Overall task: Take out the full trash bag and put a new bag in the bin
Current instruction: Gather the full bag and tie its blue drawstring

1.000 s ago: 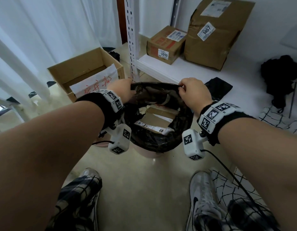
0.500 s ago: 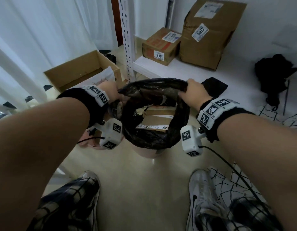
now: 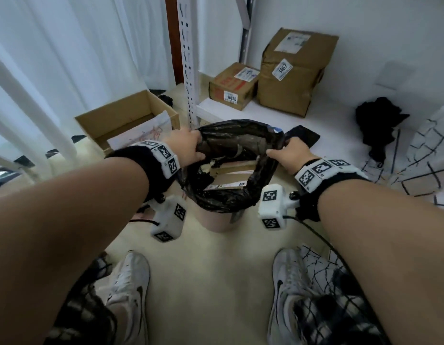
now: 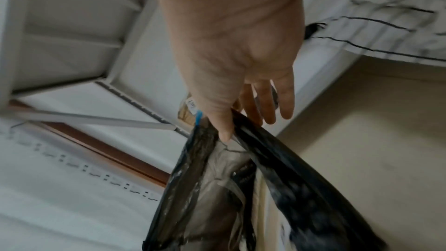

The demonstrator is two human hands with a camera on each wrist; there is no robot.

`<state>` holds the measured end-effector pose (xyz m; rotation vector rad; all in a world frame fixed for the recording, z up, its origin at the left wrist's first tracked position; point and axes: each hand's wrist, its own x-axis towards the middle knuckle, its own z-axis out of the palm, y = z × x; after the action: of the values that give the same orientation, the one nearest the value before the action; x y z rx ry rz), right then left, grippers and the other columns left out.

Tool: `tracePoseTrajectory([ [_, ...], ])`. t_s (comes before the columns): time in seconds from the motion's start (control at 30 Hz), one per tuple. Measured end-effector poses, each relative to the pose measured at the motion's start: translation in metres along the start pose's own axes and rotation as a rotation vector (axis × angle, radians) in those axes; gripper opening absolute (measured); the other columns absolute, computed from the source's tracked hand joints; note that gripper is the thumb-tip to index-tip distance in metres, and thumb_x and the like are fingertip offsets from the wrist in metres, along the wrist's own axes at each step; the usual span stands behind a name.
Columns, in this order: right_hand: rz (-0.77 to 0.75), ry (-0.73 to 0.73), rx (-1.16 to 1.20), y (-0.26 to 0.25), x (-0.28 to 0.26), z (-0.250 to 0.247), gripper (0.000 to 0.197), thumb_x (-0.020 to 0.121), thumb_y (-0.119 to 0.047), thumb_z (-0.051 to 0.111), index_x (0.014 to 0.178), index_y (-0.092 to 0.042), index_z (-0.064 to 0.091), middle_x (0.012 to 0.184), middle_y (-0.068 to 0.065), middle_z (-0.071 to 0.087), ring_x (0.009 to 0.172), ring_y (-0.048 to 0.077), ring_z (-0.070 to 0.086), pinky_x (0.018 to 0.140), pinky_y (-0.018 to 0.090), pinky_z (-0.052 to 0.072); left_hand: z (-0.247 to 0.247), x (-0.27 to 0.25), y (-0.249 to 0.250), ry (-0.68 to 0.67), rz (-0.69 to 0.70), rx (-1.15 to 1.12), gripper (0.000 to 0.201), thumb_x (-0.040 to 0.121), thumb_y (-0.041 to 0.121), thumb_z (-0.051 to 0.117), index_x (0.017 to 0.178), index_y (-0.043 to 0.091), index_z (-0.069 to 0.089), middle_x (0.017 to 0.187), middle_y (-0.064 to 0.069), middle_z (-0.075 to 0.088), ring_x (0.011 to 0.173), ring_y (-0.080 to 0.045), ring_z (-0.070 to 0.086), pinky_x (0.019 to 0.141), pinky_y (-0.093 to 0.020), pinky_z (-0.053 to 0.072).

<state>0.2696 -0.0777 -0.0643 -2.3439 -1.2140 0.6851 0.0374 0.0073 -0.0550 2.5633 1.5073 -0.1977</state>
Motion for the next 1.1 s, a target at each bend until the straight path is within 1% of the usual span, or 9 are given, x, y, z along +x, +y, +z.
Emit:
tracePoseTrajectory([
  [0.17, 0.103, -0.246, -0.056, 0.013, -0.028, 0.034, 0.034, 0.088, -0.025, 0.062, 0.114, -0.003, 0.062, 0.109, 0.017, 0.065, 0.096, 0.03, 0.063, 0.091, 0.044, 0.053, 0.031, -0.025, 0.019, -0.03, 0.095, -0.017, 0.037, 0.092, 0.037, 0.052, 0.125, 0.021, 0.051, 0.129, -0.011, 0.044, 0.119, -0.034, 0.045, 0.097, -0.043, 0.042],
  [0.27, 0.076, -0.212, 0.029, 0.007, -0.029, 0.033, 0.03, 0.088, -0.019, 0.057, 0.116, -0.007, 0.061, 0.104, 0.012, 0.06, 0.089, 0.023, 0.057, 0.088, 0.04, 0.053, 0.041, -0.031, 0.032, -0.057, 0.141, -0.085, 0.039, 0.091, 0.036, 0.055, 0.126, 0.02, 0.049, 0.126, -0.01, 0.047, 0.117, -0.033, 0.048, 0.098, -0.045, 0.043],
  [0.4, 0.027, -0.119, 0.065, -0.008, -0.026, 0.013, 0.02, 0.082, -0.026, 0.065, 0.074, -0.01, 0.057, 0.095, 0.017, 0.066, 0.089, 0.031, 0.065, 0.088, 0.043, 0.054, 0.041, -0.037, 0.053, -0.056, 0.191, -0.172, 0.044, 0.09, 0.042, 0.054, 0.127, 0.016, 0.048, 0.124, -0.01, 0.05, 0.113, -0.031, 0.051, 0.098, -0.045, 0.044],
  [0.5, 0.037, -0.057, 0.169, -0.005, -0.028, 0.007, 0.022, 0.08, -0.015, 0.067, 0.067, -0.016, 0.049, 0.099, 0.017, 0.066, 0.098, 0.034, 0.066, 0.081, 0.04, 0.057, 0.041, -0.039, 0.061, -0.075, 0.178, -0.177, 0.054, 0.086, 0.053, 0.055, 0.126, 0.017, 0.048, 0.124, -0.008, 0.051, 0.114, -0.029, 0.051, 0.096, -0.042, 0.043],
  [0.57, -0.048, 0.087, 0.101, -0.004, -0.027, 0.005, 0.017, 0.082, -0.007, 0.062, 0.072, -0.012, 0.049, 0.086, 0.009, 0.057, 0.088, 0.028, 0.058, 0.07, 0.028, 0.049, 0.045, -0.041, 0.064, -0.095, 0.17, -0.183, 0.066, 0.079, 0.061, 0.059, 0.128, 0.018, 0.045, 0.126, -0.006, 0.051, 0.116, -0.028, 0.051, 0.094, -0.04, 0.04],
  [0.67, -0.204, 0.255, 0.131, -0.012, -0.027, -0.003, 0.017, 0.083, 0.0, 0.055, 0.1, -0.004, 0.055, 0.09, 0.003, 0.05, 0.088, 0.023, 0.051, 0.076, 0.028, 0.045, 0.056, -0.045, 0.069, -0.099, 0.174, -0.145, 0.082, 0.073, 0.066, 0.063, 0.135, 0.019, 0.036, 0.132, -0.004, 0.049, 0.121, -0.028, 0.049, 0.098, -0.043, 0.037],
  [0.87, -0.213, 0.139, 0.382, -0.031, -0.031, -0.012, 0.032, 0.087, 0.009, 0.045, 0.112, -0.01, 0.051, 0.094, -0.002, 0.045, 0.076, 0.019, 0.057, 0.067, 0.043, 0.06, 0.055, -0.042, 0.071, 0.007, 0.167, -0.532, 0.078, 0.078, 0.045, 0.07, 0.138, 0.016, 0.03, 0.136, -0.008, 0.05, 0.121, -0.024, 0.053, 0.099, -0.038, 0.045],
  [1.0, -0.384, -0.132, 0.065, -0.037, -0.031, -0.018, 0.036, 0.083, 0.006, 0.047, 0.109, -0.014, 0.063, 0.115, 0.011, 0.059, 0.109, 0.027, 0.058, 0.094, 0.037, 0.051, 0.045, -0.035, 0.074, 0.124, 0.113, -0.395, 0.033, 0.092, 0.027, 0.054, 0.121, 0.013, 0.048, 0.118, -0.01, 0.06, 0.11, -0.03, 0.057, 0.089, -0.037, 0.047],
  [1.1, -0.442, -0.294, -0.453, -0.044, -0.039, -0.023, 0.038, 0.084, -0.005, 0.056, 0.12, -0.016, 0.062, 0.12, 0.005, 0.06, 0.113, 0.022, 0.055, 0.09, 0.027, 0.043, 0.032, -0.031, 0.069, 0.194, 0.131, -0.419, 0.022, 0.094, 0.022, 0.05, 0.112, 0.013, 0.056, 0.112, -0.01, 0.063, 0.106, -0.029, 0.058, 0.087, -0.033, 0.043],
])
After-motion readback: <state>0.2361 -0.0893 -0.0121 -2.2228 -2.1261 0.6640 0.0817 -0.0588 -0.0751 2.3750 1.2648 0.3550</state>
